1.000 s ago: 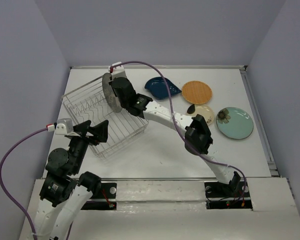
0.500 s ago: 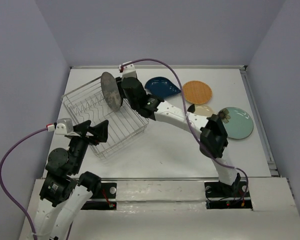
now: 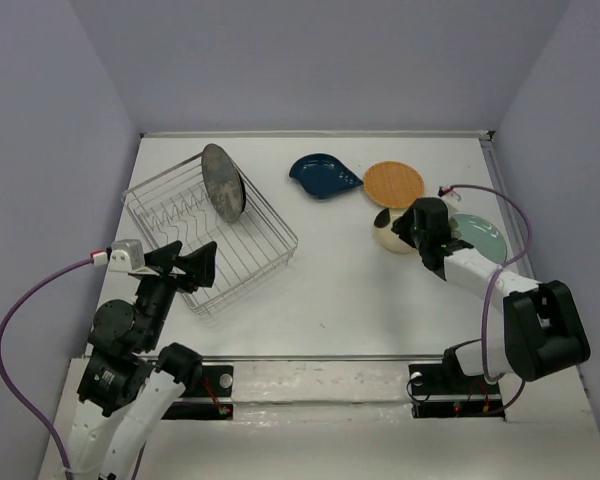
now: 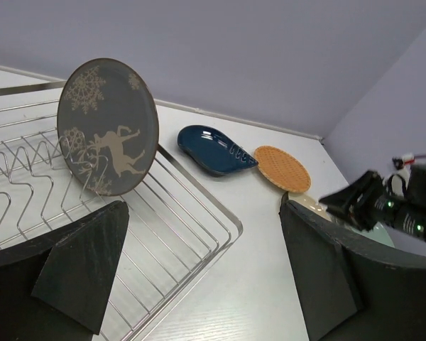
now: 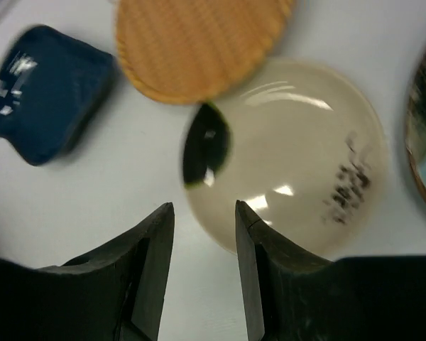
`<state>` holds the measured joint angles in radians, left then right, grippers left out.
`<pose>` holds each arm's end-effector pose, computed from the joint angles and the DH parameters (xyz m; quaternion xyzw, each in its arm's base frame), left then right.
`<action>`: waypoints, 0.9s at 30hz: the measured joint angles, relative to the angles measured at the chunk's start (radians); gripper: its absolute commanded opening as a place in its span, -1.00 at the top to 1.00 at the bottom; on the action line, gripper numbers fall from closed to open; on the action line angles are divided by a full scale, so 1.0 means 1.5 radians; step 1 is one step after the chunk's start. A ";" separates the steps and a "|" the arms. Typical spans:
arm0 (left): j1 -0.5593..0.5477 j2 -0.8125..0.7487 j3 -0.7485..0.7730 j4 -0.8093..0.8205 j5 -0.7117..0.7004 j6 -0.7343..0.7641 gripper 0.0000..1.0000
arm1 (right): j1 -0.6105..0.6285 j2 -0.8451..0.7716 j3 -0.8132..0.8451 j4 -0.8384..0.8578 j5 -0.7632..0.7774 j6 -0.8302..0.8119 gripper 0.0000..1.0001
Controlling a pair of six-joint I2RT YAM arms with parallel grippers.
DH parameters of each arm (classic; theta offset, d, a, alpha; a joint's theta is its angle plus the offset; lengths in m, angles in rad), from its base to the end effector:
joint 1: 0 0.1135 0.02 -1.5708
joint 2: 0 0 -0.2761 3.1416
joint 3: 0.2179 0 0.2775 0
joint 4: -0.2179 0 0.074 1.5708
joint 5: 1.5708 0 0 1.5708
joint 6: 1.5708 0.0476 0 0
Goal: Load the plates into the dish rack
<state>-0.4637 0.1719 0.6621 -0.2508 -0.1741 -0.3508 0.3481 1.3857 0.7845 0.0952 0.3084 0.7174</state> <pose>0.0718 -0.0267 0.3699 -0.0335 0.6181 -0.2610 0.7407 0.3160 0.0993 0.2233 0.2330 0.8226 0.1408 0.4993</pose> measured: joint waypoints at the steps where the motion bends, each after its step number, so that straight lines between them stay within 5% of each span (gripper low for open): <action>1: -0.001 -0.001 0.000 0.000 0.001 0.000 -0.98 | -0.025 -0.016 -0.049 -0.004 -0.013 0.022 0.10; 9: -0.005 -0.001 0.000 0.000 0.001 0.000 -0.98 | -0.174 -0.065 -0.193 0.042 -0.125 0.131 0.09; 27: -0.008 -0.002 0.000 0.000 0.001 -0.001 -0.98 | -0.193 -0.028 -0.218 0.100 -0.142 0.182 0.22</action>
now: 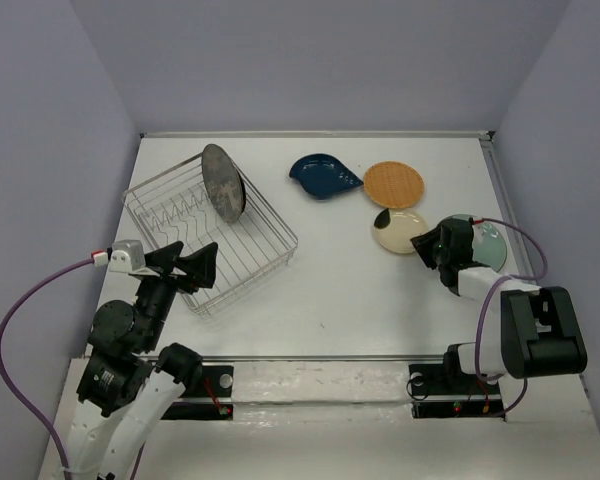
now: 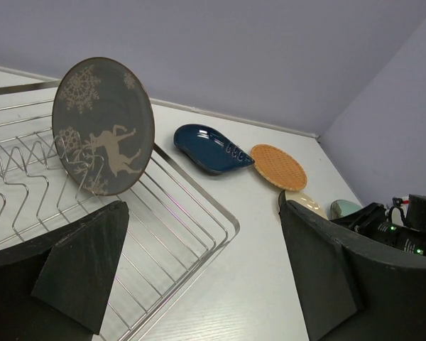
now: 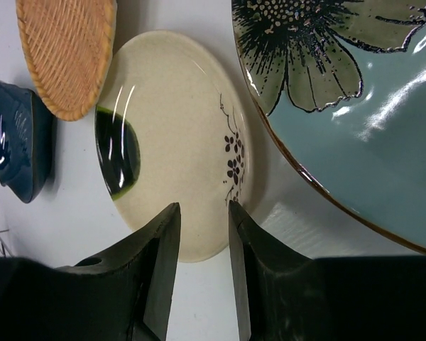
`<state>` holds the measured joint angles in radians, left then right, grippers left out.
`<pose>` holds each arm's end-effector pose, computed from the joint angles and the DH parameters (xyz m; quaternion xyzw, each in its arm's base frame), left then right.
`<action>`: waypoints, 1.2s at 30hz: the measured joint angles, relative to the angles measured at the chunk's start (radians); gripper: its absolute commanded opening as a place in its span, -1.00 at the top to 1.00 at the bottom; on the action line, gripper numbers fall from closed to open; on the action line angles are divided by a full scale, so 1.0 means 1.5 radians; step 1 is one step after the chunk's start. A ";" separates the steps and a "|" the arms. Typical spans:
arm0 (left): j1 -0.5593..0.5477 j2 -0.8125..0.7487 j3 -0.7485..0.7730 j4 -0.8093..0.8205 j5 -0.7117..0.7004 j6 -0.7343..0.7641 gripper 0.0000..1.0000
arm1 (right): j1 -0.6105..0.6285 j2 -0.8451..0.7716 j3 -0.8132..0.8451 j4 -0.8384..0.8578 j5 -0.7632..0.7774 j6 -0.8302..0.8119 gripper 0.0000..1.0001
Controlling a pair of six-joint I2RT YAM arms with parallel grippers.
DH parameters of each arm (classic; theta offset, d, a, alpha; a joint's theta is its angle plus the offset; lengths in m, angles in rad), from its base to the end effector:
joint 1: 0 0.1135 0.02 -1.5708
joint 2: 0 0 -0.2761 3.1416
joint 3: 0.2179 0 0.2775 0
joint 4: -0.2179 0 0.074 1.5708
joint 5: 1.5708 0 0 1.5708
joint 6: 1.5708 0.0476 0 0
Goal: Load the plates into the dish rack
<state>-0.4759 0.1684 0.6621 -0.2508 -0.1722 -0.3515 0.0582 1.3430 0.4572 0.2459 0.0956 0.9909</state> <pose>0.0707 -0.0273 0.3701 -0.0294 0.6170 -0.2669 0.7398 0.2727 0.0113 0.1381 0.4205 0.7876 0.1876 0.4094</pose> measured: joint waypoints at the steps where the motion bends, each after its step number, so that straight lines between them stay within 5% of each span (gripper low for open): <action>1: 0.000 0.000 0.000 0.000 0.000 0.000 -0.98 | 0.000 0.000 0.000 0.002 0.001 0.000 0.22; 12: 0.000 0.000 0.000 0.000 0.000 -0.001 -0.98 | 0.000 0.024 0.000 0.016 0.006 0.005 0.30; 23: 0.000 0.000 0.000 0.000 0.000 -0.001 -0.98 | 0.000 -0.078 -0.021 -0.002 0.045 -0.031 0.26; 36: 0.000 0.000 0.000 0.000 0.003 -0.002 -0.98 | 0.000 0.000 -0.021 -0.025 0.053 -0.038 0.27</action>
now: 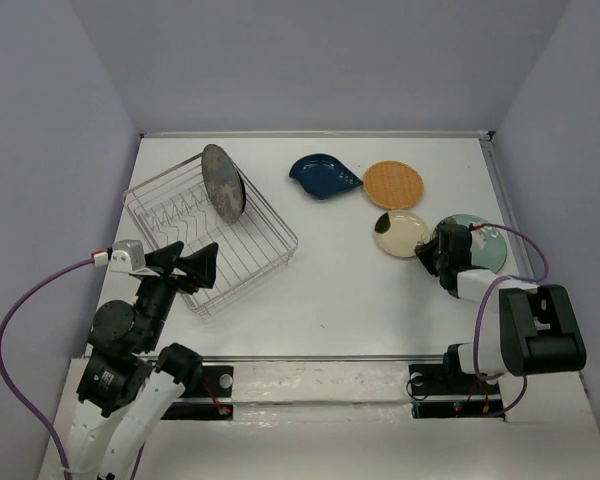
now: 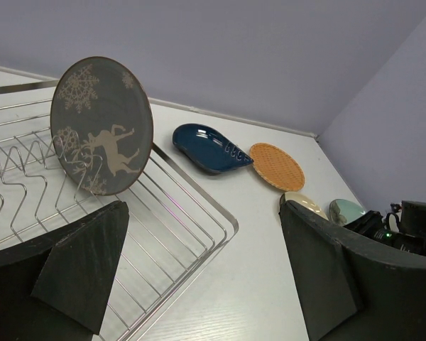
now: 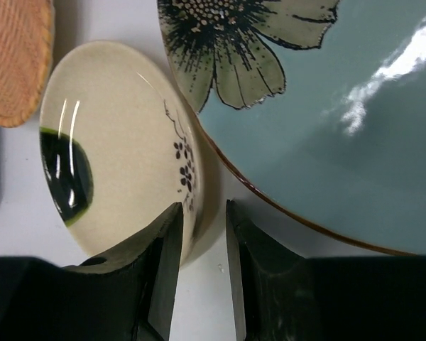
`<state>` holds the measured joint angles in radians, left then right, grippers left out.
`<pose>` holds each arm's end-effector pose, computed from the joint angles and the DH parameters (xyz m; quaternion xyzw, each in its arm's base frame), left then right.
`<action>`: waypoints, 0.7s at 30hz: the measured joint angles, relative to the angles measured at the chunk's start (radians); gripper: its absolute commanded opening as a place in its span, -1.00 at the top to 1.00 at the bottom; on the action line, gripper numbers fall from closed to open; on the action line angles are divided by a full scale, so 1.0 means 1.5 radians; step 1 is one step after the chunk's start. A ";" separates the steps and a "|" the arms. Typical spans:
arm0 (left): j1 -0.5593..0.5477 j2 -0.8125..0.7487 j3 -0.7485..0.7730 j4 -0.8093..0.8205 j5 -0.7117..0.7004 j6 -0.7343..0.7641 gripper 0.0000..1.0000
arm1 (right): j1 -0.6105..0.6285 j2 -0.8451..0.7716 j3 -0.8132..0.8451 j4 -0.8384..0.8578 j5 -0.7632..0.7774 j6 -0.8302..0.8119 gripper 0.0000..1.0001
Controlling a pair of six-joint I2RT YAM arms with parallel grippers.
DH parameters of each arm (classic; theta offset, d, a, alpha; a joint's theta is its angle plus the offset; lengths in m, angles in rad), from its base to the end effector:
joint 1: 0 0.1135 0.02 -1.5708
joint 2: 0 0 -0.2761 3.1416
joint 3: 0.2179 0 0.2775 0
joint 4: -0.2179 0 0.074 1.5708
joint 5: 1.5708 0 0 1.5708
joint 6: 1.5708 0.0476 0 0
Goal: Load the plates into the dish rack
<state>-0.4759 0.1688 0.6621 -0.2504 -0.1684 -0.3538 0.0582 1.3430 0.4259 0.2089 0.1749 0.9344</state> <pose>0.0707 -0.0275 0.3701 -0.0286 0.6169 -0.2689 0.7391 0.2619 0.0070 0.1252 0.4170 0.8040 0.1285 0.4040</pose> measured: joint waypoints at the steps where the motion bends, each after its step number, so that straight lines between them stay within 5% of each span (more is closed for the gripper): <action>1: 0.000 0.000 0.000 0.000 0.000 0.000 -0.98 | 0.000 0.008 0.000 0.004 0.000 0.001 0.36; 8: 0.000 0.000 0.000 0.000 0.000 0.000 -0.98 | 0.000 0.035 0.007 0.028 -0.008 0.003 0.78; 21: 0.000 0.000 0.000 0.000 0.002 -0.001 -0.98 | 0.000 -0.169 -0.044 -0.067 -0.020 -0.041 0.86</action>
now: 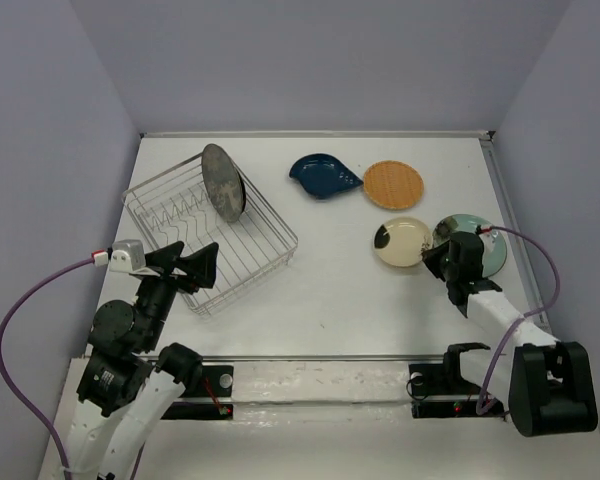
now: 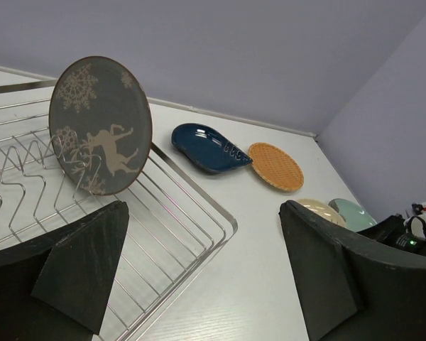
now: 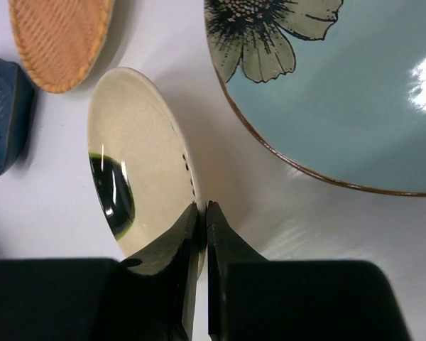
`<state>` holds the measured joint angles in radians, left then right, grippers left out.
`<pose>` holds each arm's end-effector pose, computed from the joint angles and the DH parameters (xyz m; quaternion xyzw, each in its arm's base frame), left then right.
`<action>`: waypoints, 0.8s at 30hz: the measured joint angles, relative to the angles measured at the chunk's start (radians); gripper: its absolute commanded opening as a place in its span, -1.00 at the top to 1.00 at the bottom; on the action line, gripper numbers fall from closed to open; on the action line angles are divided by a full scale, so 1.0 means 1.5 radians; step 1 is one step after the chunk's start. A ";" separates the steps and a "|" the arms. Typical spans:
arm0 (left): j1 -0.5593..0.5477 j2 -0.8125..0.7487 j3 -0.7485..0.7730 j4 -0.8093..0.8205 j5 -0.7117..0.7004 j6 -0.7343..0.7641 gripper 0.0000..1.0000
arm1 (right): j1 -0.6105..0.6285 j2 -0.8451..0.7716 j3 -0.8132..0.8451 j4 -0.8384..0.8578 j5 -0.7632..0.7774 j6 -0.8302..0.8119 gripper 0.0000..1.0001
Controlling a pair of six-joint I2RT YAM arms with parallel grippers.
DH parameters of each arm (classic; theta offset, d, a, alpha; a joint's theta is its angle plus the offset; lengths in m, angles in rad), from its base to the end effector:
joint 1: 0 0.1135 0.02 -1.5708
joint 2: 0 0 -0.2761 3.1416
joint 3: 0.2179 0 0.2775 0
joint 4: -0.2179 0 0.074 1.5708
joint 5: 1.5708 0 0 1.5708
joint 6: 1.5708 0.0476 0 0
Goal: Load the plates into the dish rack
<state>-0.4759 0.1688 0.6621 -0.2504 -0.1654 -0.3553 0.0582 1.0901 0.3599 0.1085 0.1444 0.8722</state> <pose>0.0707 -0.0276 0.3701 -0.0279 0.6169 -0.2703 0.7386 0.2327 0.0067 0.1518 0.3815 0.8017 0.1471 0.4361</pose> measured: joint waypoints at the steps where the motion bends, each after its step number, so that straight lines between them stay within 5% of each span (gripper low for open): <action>1: 0.000 0.000 0.000 0.000 0.000 -0.001 -0.98 | 0.000 -0.022 0.000 -0.014 -0.003 -0.006 0.87; 6: 0.001 0.000 0.000 0.000 -0.007 -0.001 -0.98 | 0.042 -0.120 0.032 -0.077 0.005 -0.036 0.86; 12: 0.009 0.000 0.001 -0.017 -0.108 -0.039 -0.98 | 0.247 -0.090 0.243 -0.158 0.108 -0.104 0.86; 19: 0.018 0.000 0.012 -0.064 -0.240 -0.119 -0.98 | 0.504 0.137 0.582 -0.130 0.285 -0.260 0.86; 24: 0.018 -0.004 0.035 -0.101 -0.315 -0.160 -0.98 | 0.606 0.339 0.804 -0.119 0.379 -0.372 0.87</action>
<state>-0.4496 0.1623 0.7143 -0.4019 -0.6376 -0.5953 0.9672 1.5986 1.5654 -0.0696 0.7136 0.3138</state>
